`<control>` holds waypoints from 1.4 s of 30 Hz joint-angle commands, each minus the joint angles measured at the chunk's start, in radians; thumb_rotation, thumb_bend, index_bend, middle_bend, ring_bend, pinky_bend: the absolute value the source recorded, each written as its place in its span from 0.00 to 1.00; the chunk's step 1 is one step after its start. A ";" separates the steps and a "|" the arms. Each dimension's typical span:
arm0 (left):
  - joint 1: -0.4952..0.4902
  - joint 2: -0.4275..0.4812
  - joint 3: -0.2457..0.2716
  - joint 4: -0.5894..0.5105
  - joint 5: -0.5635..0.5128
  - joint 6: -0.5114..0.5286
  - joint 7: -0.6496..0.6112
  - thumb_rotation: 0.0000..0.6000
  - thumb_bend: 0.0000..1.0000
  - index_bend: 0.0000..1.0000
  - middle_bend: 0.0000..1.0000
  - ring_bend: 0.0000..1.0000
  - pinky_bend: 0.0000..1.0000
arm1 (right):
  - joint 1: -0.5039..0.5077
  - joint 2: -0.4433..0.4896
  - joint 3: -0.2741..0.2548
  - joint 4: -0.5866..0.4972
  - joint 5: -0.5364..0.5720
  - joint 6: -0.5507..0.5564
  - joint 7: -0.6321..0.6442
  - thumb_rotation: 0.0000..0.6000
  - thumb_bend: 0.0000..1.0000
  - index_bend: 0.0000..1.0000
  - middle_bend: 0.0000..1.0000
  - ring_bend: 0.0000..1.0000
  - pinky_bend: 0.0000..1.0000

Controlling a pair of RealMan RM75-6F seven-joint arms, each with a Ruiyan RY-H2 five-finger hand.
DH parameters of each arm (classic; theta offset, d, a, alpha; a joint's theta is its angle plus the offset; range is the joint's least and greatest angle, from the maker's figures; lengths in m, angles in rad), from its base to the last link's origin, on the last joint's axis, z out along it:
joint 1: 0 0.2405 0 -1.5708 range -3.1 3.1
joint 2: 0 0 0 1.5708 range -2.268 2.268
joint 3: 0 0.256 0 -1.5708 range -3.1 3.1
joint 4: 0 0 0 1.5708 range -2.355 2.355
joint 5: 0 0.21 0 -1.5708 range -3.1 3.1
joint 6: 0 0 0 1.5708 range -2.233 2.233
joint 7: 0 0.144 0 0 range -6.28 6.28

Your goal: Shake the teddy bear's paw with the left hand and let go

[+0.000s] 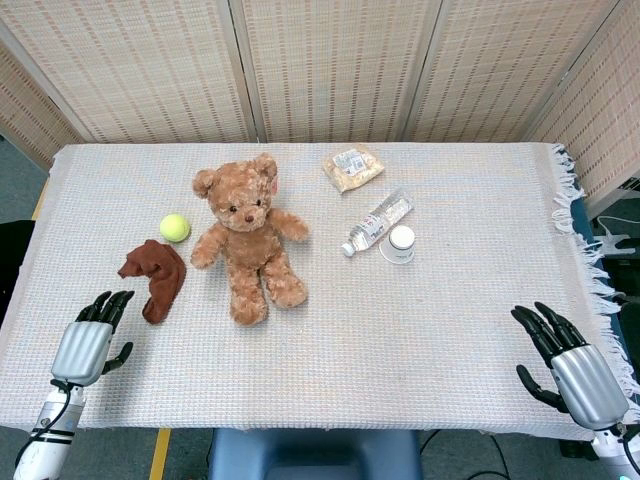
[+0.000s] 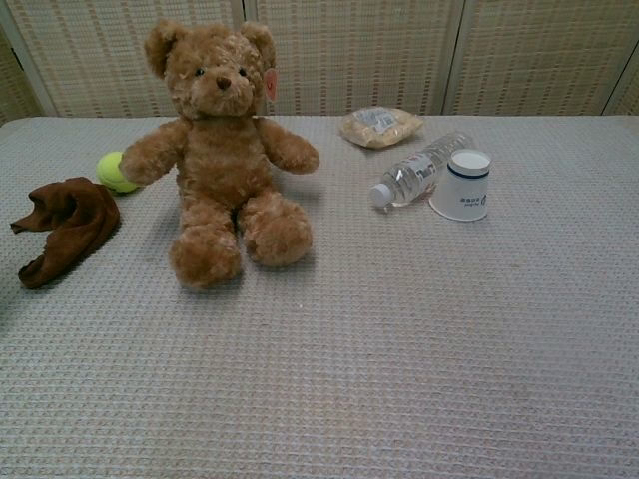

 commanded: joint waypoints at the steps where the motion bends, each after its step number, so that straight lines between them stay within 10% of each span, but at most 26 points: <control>1: 0.001 -0.002 -0.002 0.002 -0.003 0.001 -0.003 1.00 0.33 0.08 0.10 0.07 0.25 | -0.002 0.000 -0.002 -0.003 0.001 -0.004 -0.004 1.00 0.31 0.00 0.08 0.00 0.16; 11: 0.014 -0.076 -0.044 0.015 -0.034 0.059 -0.021 1.00 0.33 0.09 0.15 0.12 0.27 | -0.004 0.011 -0.005 -0.023 0.002 -0.014 0.013 1.00 0.31 0.00 0.08 0.00 0.16; 25: -0.078 -0.359 -0.270 0.087 -0.280 0.057 0.007 1.00 0.34 0.12 0.21 0.18 0.29 | 0.021 0.033 0.000 -0.038 0.029 -0.076 0.033 1.00 0.31 0.00 0.08 0.00 0.16; 42: -0.238 -0.547 -0.412 0.201 -0.456 0.011 0.089 1.00 0.34 0.10 0.22 0.18 0.30 | 0.048 0.069 -0.013 -0.053 0.020 -0.124 0.090 1.00 0.31 0.00 0.08 0.00 0.16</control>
